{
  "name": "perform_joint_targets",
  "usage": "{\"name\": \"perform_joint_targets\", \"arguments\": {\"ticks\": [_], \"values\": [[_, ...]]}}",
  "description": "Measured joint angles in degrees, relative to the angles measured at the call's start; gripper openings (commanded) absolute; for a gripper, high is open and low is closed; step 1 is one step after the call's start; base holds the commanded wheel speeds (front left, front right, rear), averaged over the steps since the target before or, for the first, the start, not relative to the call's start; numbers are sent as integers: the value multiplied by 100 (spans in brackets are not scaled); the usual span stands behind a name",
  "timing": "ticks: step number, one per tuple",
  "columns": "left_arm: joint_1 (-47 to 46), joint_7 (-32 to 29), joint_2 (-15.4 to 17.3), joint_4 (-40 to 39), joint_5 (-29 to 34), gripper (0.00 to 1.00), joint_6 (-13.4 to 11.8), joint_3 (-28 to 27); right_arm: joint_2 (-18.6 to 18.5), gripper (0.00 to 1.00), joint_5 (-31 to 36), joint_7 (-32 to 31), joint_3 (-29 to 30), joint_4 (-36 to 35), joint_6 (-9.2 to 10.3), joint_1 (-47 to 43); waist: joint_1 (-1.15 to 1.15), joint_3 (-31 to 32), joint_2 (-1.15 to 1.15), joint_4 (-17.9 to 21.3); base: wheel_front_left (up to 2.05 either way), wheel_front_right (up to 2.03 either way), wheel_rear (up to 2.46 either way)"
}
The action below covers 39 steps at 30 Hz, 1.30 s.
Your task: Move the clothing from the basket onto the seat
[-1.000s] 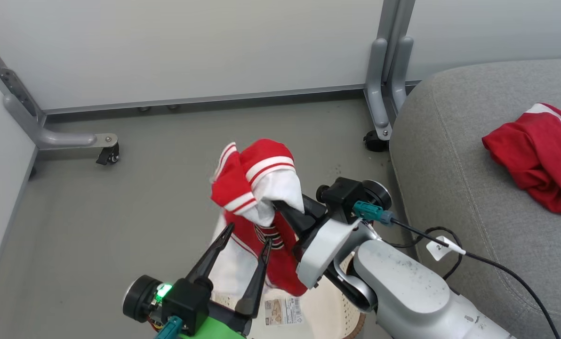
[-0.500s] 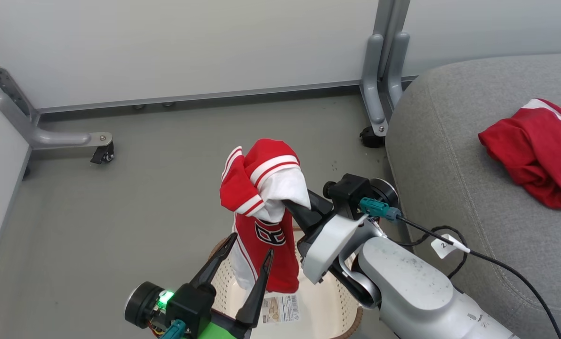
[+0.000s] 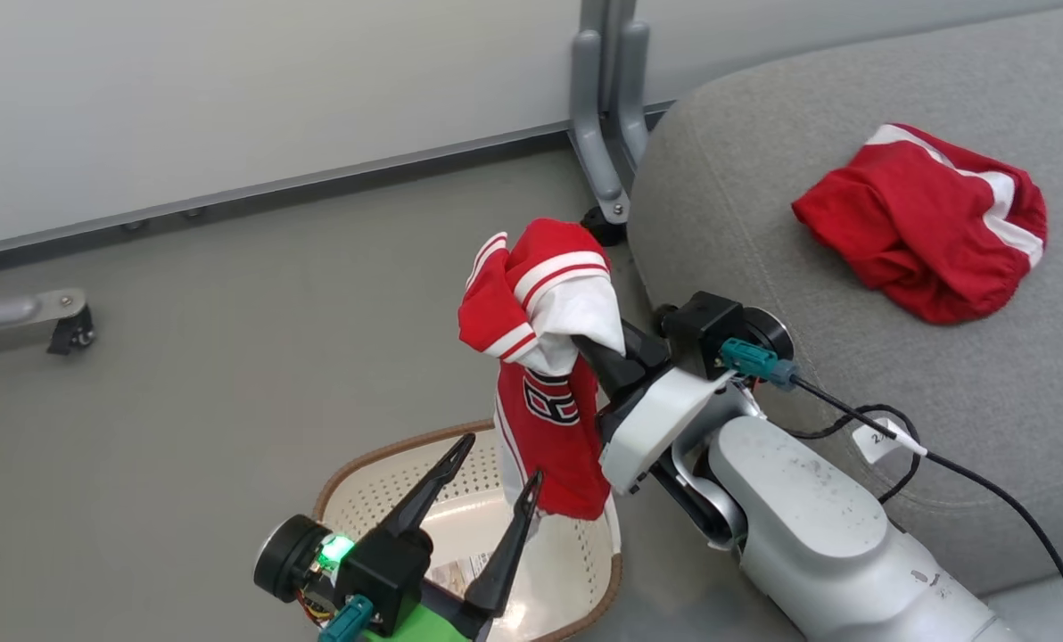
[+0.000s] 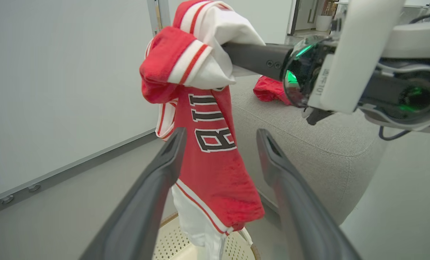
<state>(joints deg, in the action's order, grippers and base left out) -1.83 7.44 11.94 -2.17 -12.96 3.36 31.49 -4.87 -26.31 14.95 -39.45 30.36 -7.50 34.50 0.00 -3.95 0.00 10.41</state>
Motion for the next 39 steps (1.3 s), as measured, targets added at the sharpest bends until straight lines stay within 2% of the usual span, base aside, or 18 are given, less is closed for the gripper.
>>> {"name": "perform_joint_targets", "arguments": {"ticks": [15, 21, 27, 34, 39], "values": [[-302, -235, 162, -246, 76, 100, 118, 219, -187, 0, 260, 4, 1145, -187, 1, -272, 0, -387, 0, 1571, 0, 0, 0], [-421, -345, 201, -393, 102, 100, 155, 337, -256, 0, 299, 4, 1700, -280, 1, -371, 0, -628, 0, 1987, 0, 0, 0], [-643, -469, 324, -568, 176, 100, 214, 407, -365, 0, 270, 4, 2261, -346, -1, 82, 0, -999, 0, 2101, 0, 0, 0], [-1264, -511, 367, -780, 265, 100, 298, 535, -914, 0, 277, 5, 3154, -372, 1, 1187, 0, -1481, 0, 1913, 0, 0, 0], [-1768, -491, 434, -854, 372, 100, 339, 611, -1477, 0, 302, 9, 3730, -297, 1, 2053, 0, -1891, 0, 1640, 0, 0, 0]]}}
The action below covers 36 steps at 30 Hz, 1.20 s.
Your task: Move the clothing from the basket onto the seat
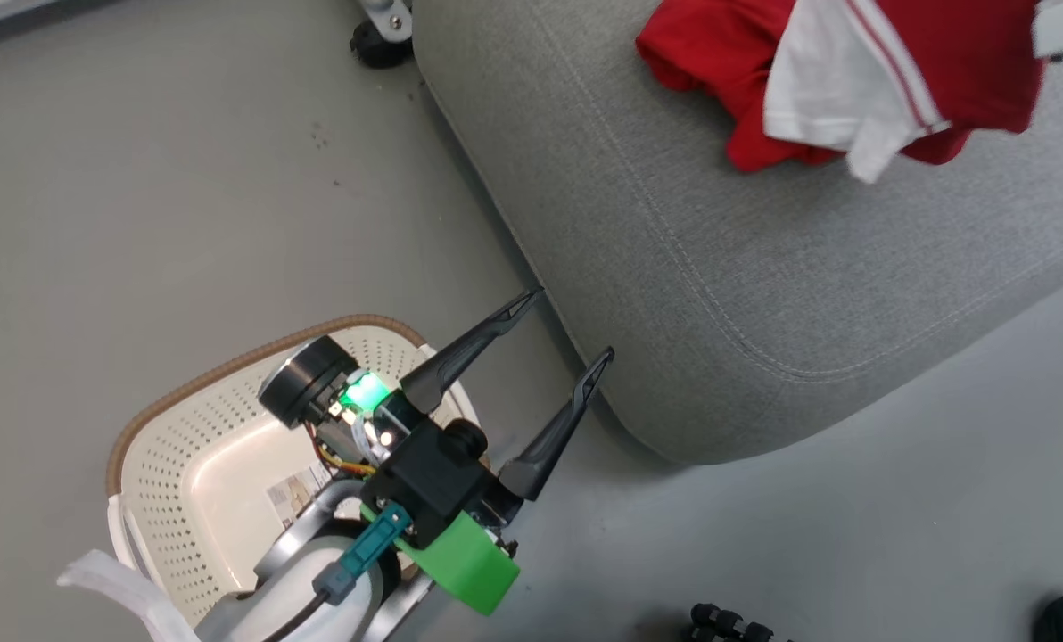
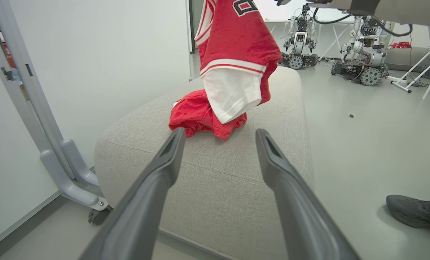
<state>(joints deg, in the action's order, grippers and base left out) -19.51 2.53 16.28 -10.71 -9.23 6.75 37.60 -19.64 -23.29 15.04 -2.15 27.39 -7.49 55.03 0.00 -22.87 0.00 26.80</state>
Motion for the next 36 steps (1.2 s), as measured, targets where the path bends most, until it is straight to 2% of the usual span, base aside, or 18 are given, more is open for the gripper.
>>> {"name": "perform_joint_targets", "arguments": {"ticks": [6, 13, 14, 15, 16, 23, 27, 36], "values": [[-476, 112, 93, -9, 111, 100, 25, -15, -441, 0, 23, 1, 354, 405, 0, 484, 0, -526, 0, -359, 0, 0, 0], [-698, 260, 127, 74, 140, 100, 23, -83, -430, 0, -12, 2, 660, 1306, -1, 263, 1, -1039, 0, -761, 0, 0, 0], [-700, 265, 127, 88, 140, 100, 23, -82, -401, 39, -11, 1, 704, 1422, -1, 174, 1, -1100, 0, -810, 0, 0, 0], [-701, 267, 129, 107, 140, 100, 23, -80, -381, 82, -7, 1, 726, 1513, 0, 116, 1, -1143, 0, -845, 0, 0, 0], [-703, 268, 130, 129, 140, 100, 23, -73, -336, 100, -3, 1, 780, 1580, -1, 38, 1, -1192, 0, -884, 0, 0, 0], [-714, 283, 145, 216, 134, 100, 21, -23, -33, 100, 122, 1, 1232, 1560, -1, -534, 1, -1293, 0, -961, 0, 0, 0], [-708, 357, 148, 316, 108, 100, -46, -34, 201, 100, 322, 1, 1470, 1049, 0, -1030, 0, -1162, 0, -921, 0, 0, 0], [-328, 677, 89, 656, -180, 100, -444, -282, 994, 100, 1074, 1, 1679, -210, 0, -2354, 0, -626, 0, -892, 0, 0, 0]]}}
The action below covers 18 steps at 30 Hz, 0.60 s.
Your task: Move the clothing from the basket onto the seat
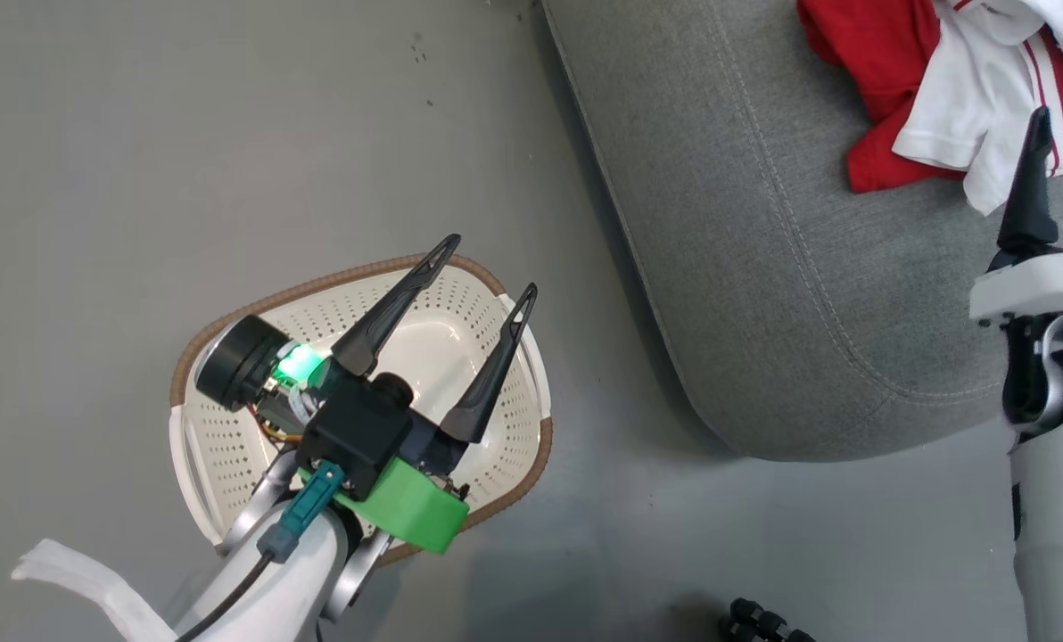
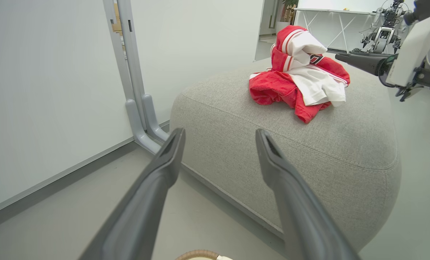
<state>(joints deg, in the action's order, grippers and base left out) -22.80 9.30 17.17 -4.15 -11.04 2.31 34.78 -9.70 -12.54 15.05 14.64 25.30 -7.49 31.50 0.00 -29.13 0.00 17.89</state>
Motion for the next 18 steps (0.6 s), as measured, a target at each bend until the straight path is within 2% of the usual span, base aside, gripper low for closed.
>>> {"name": "perform_joint_targets", "arguments": {"ticks": [8, 18], "values": [[488, 316, -191, 393, -378, 100, -401, -313, 542, 100, 461, 0, -536, -1150, -1, -1245, 0, 678, 0, -164, 0, 0, 0], [809, 546, -292, 793, -706, 100, -716, -939, 680, 100, 658, -9, -1092, -1913, -1, -2168, 0, 1165, 0, -759, 0, 0, 0]]}}
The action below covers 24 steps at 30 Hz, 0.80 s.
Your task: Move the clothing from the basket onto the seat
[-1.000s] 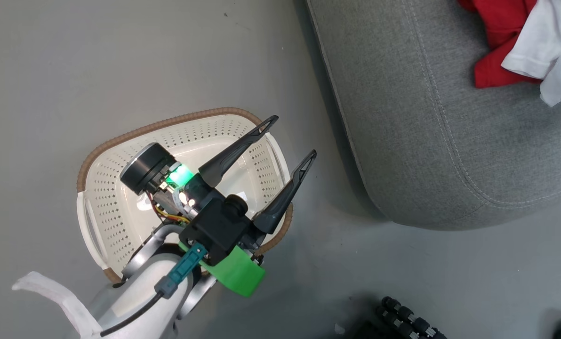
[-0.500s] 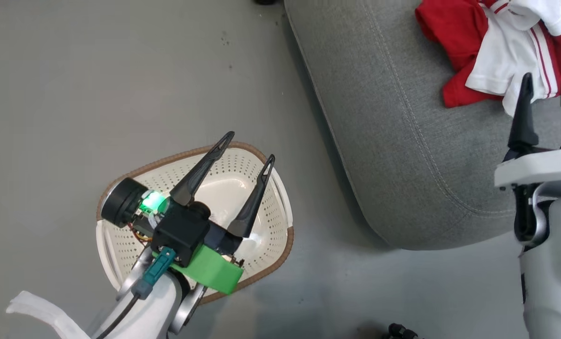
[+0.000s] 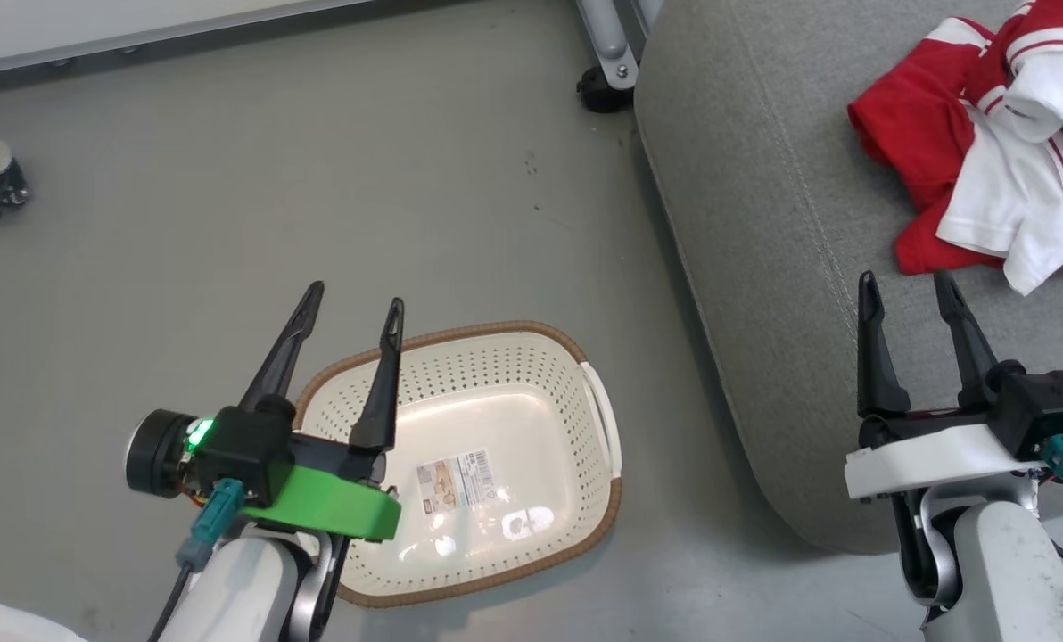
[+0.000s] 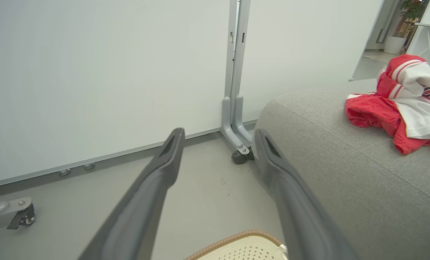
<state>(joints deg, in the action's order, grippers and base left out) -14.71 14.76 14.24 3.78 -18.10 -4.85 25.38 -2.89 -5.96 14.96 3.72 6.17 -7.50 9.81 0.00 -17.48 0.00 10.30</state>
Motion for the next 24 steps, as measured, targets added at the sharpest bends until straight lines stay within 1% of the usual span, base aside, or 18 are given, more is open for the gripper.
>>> {"name": "perform_joint_targets", "arguments": {"ticks": [7, 13, 18, 24], "values": [[402, 21, -66, 94, -41, 100, -170, -717, 8, 100, -51, -257, -197, -322, 0, -407, 0, 367, 0, -431, 0, 0, 0], [915, 29, -134, 118, 11, 100, -192, -1352, 9, 100, -79, -488, -253, -569, 1, -765, 0, 743, 0, -697, 0, 0, 0], [1287, 37, -264, 158, 131, 100, -16, -1599, 9, 100, -93, -698, -278, -721, 1, -1043, 0, 1049, 0, -829, 0, 0, 0], [1596, 37, -421, 246, 270, 100, 185, -1751, 9, 100, -107, -835, -311, -896, 0, -1332, 0, 1347, 0, -866, 0, 0, 0]]}}
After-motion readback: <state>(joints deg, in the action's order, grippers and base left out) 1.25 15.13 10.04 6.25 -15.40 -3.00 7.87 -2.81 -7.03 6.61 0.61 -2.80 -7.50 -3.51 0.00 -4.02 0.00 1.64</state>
